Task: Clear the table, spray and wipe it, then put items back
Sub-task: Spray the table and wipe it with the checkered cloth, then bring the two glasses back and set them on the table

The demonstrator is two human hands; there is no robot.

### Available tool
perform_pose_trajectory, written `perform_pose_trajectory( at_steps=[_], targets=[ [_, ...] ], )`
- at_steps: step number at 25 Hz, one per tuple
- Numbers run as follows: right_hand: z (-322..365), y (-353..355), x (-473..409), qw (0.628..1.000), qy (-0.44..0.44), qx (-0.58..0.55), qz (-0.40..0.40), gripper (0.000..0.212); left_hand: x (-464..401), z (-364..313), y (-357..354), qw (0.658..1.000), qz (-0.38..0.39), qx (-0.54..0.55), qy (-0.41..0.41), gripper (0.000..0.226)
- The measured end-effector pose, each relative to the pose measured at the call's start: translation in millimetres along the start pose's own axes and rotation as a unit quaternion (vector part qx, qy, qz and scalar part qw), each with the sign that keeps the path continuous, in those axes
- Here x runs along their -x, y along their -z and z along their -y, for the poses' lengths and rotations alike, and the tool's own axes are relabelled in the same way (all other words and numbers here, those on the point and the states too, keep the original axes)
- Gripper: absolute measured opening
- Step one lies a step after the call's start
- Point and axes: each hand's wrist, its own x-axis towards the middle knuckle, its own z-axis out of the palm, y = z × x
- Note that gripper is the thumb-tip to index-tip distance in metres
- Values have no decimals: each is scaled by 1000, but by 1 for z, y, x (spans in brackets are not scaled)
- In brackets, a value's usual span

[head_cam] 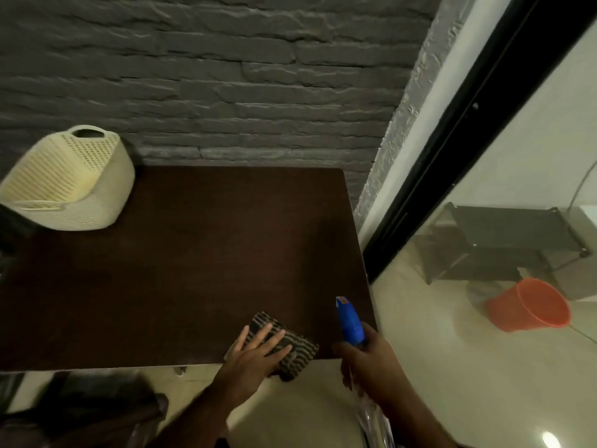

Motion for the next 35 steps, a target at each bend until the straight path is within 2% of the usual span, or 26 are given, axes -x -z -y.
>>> perform_pose_trajectory(
  at_steps=[4, 5, 8, 11, 16, 18, 21, 23, 26, 29, 31, 35],
  targets=[
    [44, -88, -30, 999, 29, 0, 43, 17, 43, 86, -5, 998, 27, 5, 49, 54],
    [57, -113, -37, 998, 33, -5, 50, 18, 48, 114, -2, 997, 40, 26, 67, 51],
    [98, -184, -59, 995, 46, -47, 74, 28, 61, 198, 18, 988, -13, 72, 135, 48],
    [131, -232, -80, 994, 68, -49, 73, 28, 65, 258, 28, 972, -5, 134, 195, 47],
    [168, -286, -101, 991, 113, -23, 61, 18, 62, 305, 39, 946, -20, 216, 240, 44],
    [176, -296, -105, 988, 145, -8, 54, 17, 67, 315, 46, 932, -51, 263, 244, 39],
    [189, -302, -104, 980, 190, 5, 63, 17, 84, 328, 71, 884, -113, 366, 269, 36],
    [204, -304, -101, 971, 224, 4, 78, 18, 106, 335, 96, 848, -190, 404, 286, 35],
    [234, -310, -103, 962, 255, -15, 100, 20, 134, 352, 133, 794, -300, 433, 305, 33],
    [276, -323, -110, 947, 309, 3, 91, 16, 154, 381, 175, 754, -362, 438, 330, 33],
    [318, -335, -118, 930, 353, 17, 99, 17, 164, 415, 206, 765, -389, 395, 328, 34],
    [417, -363, -159, 892, 429, 111, 88, 32, 162, 496, 252, 847, -337, 289, 294, 33]
  ],
)
